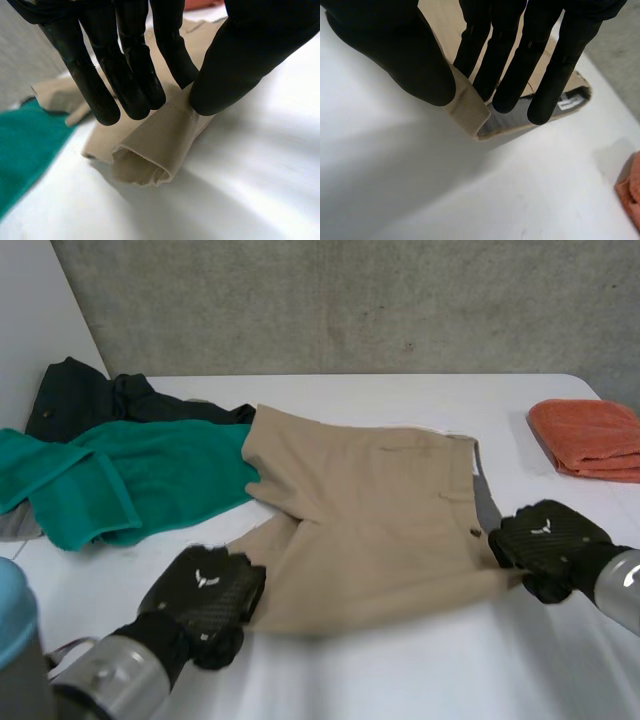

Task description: Fold the laundry.

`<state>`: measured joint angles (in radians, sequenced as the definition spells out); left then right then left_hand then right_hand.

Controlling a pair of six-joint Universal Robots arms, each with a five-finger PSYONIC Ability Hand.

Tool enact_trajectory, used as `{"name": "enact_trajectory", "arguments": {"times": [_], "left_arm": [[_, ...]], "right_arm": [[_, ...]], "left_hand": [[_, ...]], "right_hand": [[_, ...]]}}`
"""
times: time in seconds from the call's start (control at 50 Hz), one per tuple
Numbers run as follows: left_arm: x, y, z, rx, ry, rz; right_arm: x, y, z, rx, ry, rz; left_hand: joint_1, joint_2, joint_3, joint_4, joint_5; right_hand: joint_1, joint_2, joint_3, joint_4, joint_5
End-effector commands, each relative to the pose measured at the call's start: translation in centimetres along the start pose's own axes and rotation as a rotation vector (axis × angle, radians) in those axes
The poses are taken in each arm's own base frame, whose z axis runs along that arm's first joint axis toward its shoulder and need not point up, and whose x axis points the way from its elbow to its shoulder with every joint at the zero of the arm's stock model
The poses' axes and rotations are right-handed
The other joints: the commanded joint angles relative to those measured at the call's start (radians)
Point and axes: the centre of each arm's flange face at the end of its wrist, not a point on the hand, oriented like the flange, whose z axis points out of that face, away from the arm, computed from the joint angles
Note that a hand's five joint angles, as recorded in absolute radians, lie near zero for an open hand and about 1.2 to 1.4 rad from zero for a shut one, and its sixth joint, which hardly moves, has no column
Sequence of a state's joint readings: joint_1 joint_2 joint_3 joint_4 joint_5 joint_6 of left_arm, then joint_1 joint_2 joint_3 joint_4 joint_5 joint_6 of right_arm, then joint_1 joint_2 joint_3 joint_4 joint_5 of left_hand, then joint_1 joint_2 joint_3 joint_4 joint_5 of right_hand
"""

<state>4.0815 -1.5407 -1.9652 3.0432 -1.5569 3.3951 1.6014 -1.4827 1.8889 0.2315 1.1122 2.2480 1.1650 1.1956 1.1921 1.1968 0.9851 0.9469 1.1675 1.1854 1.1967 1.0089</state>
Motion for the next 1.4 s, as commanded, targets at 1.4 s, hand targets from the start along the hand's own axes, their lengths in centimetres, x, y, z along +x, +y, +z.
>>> {"name": "enact_trajectory", "arguments": {"times": [1.4], "left_arm": [[-8.4, -7.7, 24.6, 0.528, -0.257, 0.267]], "right_arm": [[5.0, -4.1, 16.0, 0.046, 0.079, 0.357]], "left_hand": [[0.231, 0.201, 0.204, 0.199, 0.237]], "right_hand": [[-0.475, -0.696, -0.714, -0.725, -0.712]]}}
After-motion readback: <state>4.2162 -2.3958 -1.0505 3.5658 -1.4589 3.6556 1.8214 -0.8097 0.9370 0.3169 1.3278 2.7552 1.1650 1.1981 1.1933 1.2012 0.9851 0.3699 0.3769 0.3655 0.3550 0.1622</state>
